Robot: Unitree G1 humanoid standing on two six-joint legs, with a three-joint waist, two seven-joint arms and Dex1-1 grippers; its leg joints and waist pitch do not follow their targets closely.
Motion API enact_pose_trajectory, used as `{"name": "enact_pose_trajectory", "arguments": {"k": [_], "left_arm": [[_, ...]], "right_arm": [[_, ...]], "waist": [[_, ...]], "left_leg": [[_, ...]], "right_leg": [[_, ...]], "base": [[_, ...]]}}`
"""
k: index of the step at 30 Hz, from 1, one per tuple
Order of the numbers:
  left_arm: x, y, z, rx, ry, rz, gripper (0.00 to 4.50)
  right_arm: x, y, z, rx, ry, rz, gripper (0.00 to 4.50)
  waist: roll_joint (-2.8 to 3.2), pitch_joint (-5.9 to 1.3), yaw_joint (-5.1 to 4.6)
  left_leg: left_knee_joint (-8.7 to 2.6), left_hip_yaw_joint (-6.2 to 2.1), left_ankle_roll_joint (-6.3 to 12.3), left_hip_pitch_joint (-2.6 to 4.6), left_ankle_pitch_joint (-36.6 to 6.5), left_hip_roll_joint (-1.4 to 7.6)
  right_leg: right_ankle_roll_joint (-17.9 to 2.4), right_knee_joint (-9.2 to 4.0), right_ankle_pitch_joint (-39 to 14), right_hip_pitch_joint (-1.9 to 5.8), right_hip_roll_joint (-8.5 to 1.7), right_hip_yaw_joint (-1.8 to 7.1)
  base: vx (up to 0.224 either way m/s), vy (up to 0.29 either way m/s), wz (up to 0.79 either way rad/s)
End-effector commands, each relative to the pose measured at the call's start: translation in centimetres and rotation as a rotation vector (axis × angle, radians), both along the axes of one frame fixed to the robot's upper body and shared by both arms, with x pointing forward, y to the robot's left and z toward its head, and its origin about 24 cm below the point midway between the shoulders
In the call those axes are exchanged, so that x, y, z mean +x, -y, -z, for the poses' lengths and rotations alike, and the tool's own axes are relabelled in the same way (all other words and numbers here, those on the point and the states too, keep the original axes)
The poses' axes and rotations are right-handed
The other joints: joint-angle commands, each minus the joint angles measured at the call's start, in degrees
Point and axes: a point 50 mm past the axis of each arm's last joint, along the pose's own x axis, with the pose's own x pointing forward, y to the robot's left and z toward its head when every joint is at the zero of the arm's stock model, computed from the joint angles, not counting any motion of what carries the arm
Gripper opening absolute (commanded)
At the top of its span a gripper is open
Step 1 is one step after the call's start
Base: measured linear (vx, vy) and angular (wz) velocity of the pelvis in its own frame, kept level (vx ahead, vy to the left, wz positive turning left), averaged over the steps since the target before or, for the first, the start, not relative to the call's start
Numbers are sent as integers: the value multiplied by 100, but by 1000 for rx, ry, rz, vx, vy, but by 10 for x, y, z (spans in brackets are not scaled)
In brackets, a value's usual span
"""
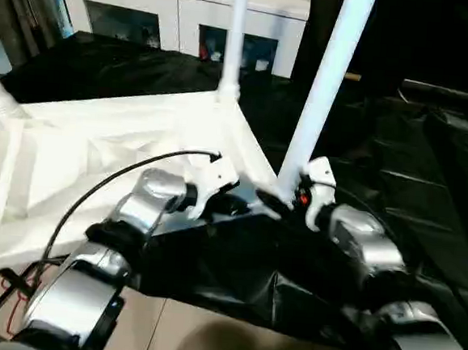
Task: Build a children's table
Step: Rotate leg to tighten
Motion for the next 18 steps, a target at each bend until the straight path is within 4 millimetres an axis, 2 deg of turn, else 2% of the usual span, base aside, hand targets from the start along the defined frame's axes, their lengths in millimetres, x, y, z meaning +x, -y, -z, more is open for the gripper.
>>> {"name": "enact_pose_trajectory", "arguments": {"k": [1,2,3,5,7,8,11,13,15,16,18], "left_arm": [[-10,14,-7,-59,22,136,0],[-10,14,-7,-59,22,136,0],[-14,9,-8,-59,14,152,0],[-19,4,-9,-61,0,166,0],[-23,-1,-10,-66,-5,164,0],[-24,-1,-10,-66,-5,164,0],[-31,-7,-9,-73,-29,160,0],[-32,-8,-9,-74,-33,158,0],[-32,-8,-9,-81,-30,134,0],[-32,-8,-10,-84,-30,121,0],[-28,-6,-9,-89,-21,77,0]], "right_arm": [[-15,-8,2,17,-55,-175,393],[-15,-8,2,17,-55,-175,393],[-21,-2,1,10,-66,-217,393],[-28,4,0,1,-80,-257,393],[-31,7,-2,2,-85,-267,393],[-31,7,-2,2,-85,-267,368],[-33,7,-4,20,-88,-267,355],[-34,6,-4,24,-90,-268,326],[-33,4,-3,25,-96,-261,313],[-33,3,-2,25,-94,-246,307],[-25,1,1,13,-74,-155,286]], "waist": [[36,-351,37],[24,-348,52],[52,-345,52],[75,-350,81],[64,-354,74],[65,-359,76],[68,-354,55],[82,-353,41],[58,-349,26],[47,-349,21],[65,-346,7]], "left_leg": [[-386,-94,347,75,-1381,238],[-393,-102,324,80,-1402,243],[-395,-97,304,85,-1471,244],[-404,-106,259,84,-1477,253],[-399,-98,261,78,-1420,241],[-401,-107,246,69,-1387,248],[-400,-105,214,76,-1383,233],[-401,-107,214,71,-1355,234],[-403,-108,208,71,-1370,224],[-396,-106,205,66,-1370,213],[-397,-111,187,65,-1354,210]], "right_leg": [[-1304,-449,-1127,310,-402,330],[-1262,-462,-1201,324,-401,330],[-1238,-471,-1290,298,-400,335],[-1203,-459,-1310,298,-404,343],[-1223,-456,-1224,285,-388,338],[-1231,-442,-1179,299,-401,341],[-1230,-456,-1265,281,-391,339],[-1228,-452,-1204,277,-384,340],[-1214,-455,-1235,279,-378,336],[-1189,-460,-1300,280,-382,337],[-1166,-468,-1363,267,-396,343]], "base": [[0,0,0],[0,0,0],[0,0,0],[0,0,0],[0,0,0],[0,0,0],[0,0,0],[0,0,0],[0,0,0],[0,0,0],[0,0,0]]}}
